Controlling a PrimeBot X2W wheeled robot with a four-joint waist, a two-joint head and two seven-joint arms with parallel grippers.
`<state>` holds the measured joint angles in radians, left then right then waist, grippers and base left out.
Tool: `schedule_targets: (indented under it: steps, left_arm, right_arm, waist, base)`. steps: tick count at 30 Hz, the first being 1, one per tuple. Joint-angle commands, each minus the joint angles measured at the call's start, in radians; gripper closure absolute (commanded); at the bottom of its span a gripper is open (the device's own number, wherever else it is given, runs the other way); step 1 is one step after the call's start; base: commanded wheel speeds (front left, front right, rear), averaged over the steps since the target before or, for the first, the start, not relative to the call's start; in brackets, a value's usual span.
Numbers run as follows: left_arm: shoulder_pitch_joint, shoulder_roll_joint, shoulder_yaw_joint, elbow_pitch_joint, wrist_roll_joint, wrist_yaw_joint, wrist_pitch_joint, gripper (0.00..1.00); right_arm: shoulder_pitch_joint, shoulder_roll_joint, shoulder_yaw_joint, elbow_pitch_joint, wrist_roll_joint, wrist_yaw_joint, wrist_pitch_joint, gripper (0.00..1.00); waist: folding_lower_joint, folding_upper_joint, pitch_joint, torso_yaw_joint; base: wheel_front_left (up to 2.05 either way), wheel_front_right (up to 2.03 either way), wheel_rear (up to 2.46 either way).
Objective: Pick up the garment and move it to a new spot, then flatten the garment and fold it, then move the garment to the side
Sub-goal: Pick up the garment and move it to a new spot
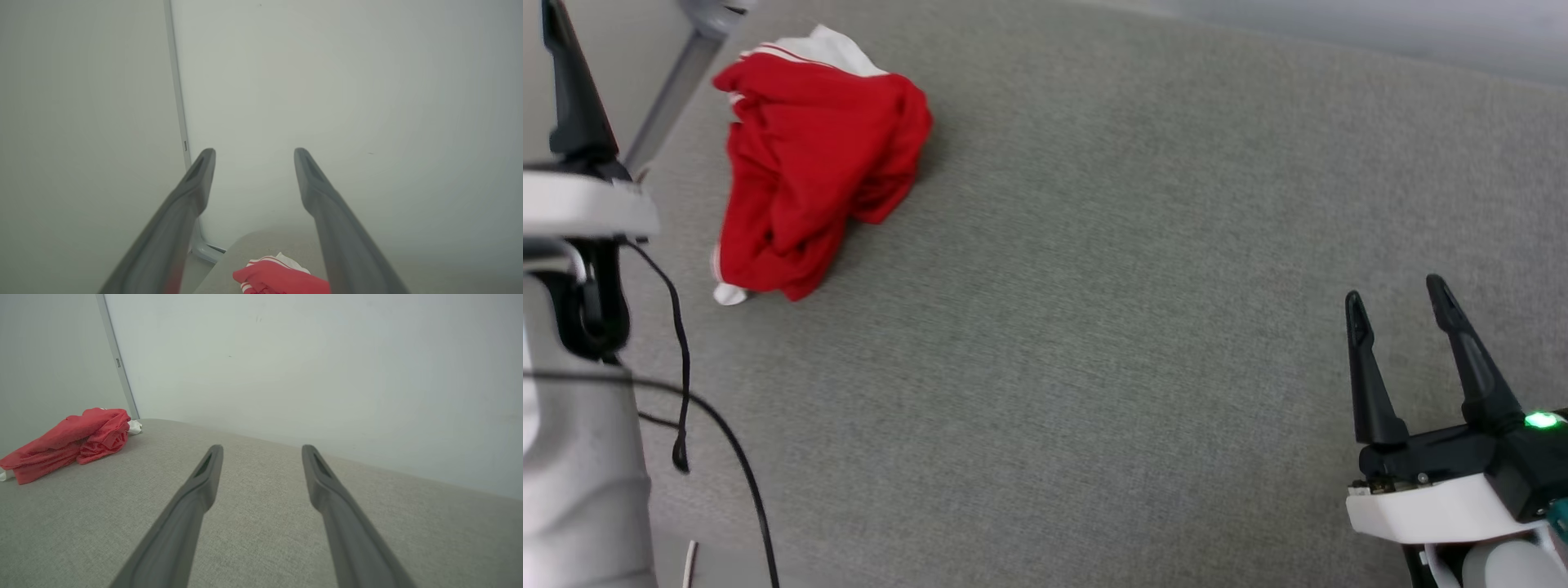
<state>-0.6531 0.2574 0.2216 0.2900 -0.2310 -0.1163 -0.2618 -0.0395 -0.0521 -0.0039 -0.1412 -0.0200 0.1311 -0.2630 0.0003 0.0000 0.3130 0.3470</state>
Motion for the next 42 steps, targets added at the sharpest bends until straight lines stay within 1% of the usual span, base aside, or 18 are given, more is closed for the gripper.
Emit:
schedule_targets:
  steps: [1,2,4,6,8,12,14,17,21,24,27,30,34,35,36,40,41,42]
  left_arm:
    - [-0.056,0.018,-0.023,0.043,-0.03,-0.008,0.033,0.0]
    - [-0.087,0.037,-0.035,0.067,-0.047,-0.01,0.056,0.0]
    - [-0.134,0.061,-0.073,0.131,-0.112,-0.011,0.17,0.0]
    - [-0.194,0.11,-0.114,0.172,-0.177,-0.012,0.269,0.0]
    - [-0.228,0.141,-0.159,0.215,-0.25,-0.011,0.381,0.0]
    - [-0.283,0.199,-0.235,0.288,-0.402,-0.012,0.662,0.0]
    - [-0.306,0.234,-0.261,0.31,-0.466,-0.012,0.784,0.0]
    - [-0.322,0.27,-0.298,0.351,-0.526,-0.012,0.907,0.0]
    - [-0.34,0.291,-0.326,0.423,-0.559,-0.012,1.001,0.0]
    - [-0.342,0.278,-0.36,0.468,-0.565,-0.012,1.03,0.0]
    - [-0.324,0.268,-0.403,0.503,-0.563,-0.012,1.039,0.0]
    - [-0.302,0.239,-0.442,0.54,-0.568,-0.012,1.03,0.0]
    - [-0.289,0.224,-0.485,0.579,-0.573,-0.012,1.012,0.0]
    - [-0.288,0.226,-0.495,0.579,-0.572,-0.012,1.007,0.56]
    - [-0.29,0.233,-0.504,0.579,-0.577,-0.012,1.0,1.0]
    - [-0.323,0.282,-0.535,0.535,-0.585,-0.012,0.945,1.0]
    - [-0.323,0.282,-0.535,0.535,-0.585,-0.012,0.945,1.0]
    - [-0.335,0.294,-0.544,0.514,-0.587,-0.012,0.924,1.0]
  right_arm:
    - [-0.02,-0.005,-0.004,-0.018,-0.006,-0.001,-0.003,0.0]
    - [-0.024,-0.008,-0.005,-0.025,-0.006,-0.001,-0.003,0.0]
    - [-0.031,-0.016,-0.005,-0.041,-0.008,-0.001,-0.003,0.0]
    - [-0.041,-0.023,-0.006,-0.051,-0.012,-0.001,-0.003,0.0]
    - [-0.049,-0.028,-0.008,-0.062,-0.013,-0.001,-0.003,0.0]
    - [-0.065,-0.036,-0.009,-0.077,-0.012,-0.001,-0.003,0.0]
    - [-0.073,-0.04,-0.008,-0.085,-0.013,-0.001,-0.003,0.0]
    - [-0.079,-0.046,-0.01,-0.093,-0.016,-0.001,-0.003,0.0]
    - [-0.093,-0.051,-0.013,-0.099,-0.018,-0.001,-0.003,0.0]
    - [-0.105,-0.054,-0.014,-0.1,-0.019,-0.001,-0.003,0.0]
    - [-0.109,-0.056,-0.013,-0.101,-0.019,-0.001,-0.003,0.0]
    - [-0.109,-0.056,-0.016,-0.099,-0.019,-0.001,-0.003,0.0]
    - [-0.11,-0.056,-0.018,-0.095,-0.017,-0.001,-0.003,0.0]
    - [-0.109,-0.056,-0.02,-0.093,-0.017,-0.001,-0.003,0.0]
    - [-0.108,-0.055,-0.022,-0.091,-0.016,-0.001,-0.003,0.0]
    - [-0.1,-0.046,-0.022,-0.083,-0.007,-0.001,-0.003,0.0]
    - [-0.1,-0.046,-0.022,-0.083,-0.007,-0.001,-0.003,0.0]
    - [-0.098,-0.044,-0.021,-0.08,-0.003,-0.001,-0.003,0.0]
  waist:
    - [-0.0003,0.0,0.07,-0.051]
    - [-0.0003,0.0,0.081,-0.057]
    - [-0.0003,0.0,0.102,-0.069]
    - [-0.0003,0.0,0.123,-0.079]
    - [-0.0003,0.0,0.14,-0.087]
    - [-0.0003,0.0,0.17,-0.101]
    - [-0.0003,0.0,0.186,-0.107]
    - [-0.0003,0.0,0.21,-0.115]
    - [-0.0003,0.0,0.239,-0.123]
    - [-0.0003,0.0,0.259,-0.131]
    - [-0.0003,0.0,0.271,-0.138]
    - [-0.0003,0.0,0.277,-0.143]
    - [-0.0003,0.0,0.278,-0.146]
    - [-0.0003,0.0,0.275,-0.146]
    - [-0.0003,0.0,0.269,-0.145]
    - [-0.0003,0.0,0.232,-0.139]
    - [-0.0003,0.0,0.232,-0.139]
    - [-0.0003,0.0,0.219,-0.137]
  base:
    - [0.0,0.0,0.0]
    - [0.0,0.0,0.0]
    - [0.0,0.0,0.0]
    - [0.0,0.0,0.0]
    - [0.0,0.0,0.0]
    - [0.0,0.0,0.0]
    - [0.0,0.0,0.0]
    - [0.0,0.0,0.0]
    - [0.0,0.0,0.0]
    - [0.0,0.0,0.0]
    - [0.0,0.0,0.0]
    - [0.0,0.0,0.0]
    - [0.0,0.0,0.0]
    - [0.0,0.0,0.0]
    - [0.0,0.0,0.0]
    - [0.0,0.0,0.0]
    - [0.0,0.0,0.0]
    - [0.0,0.0,0.0]
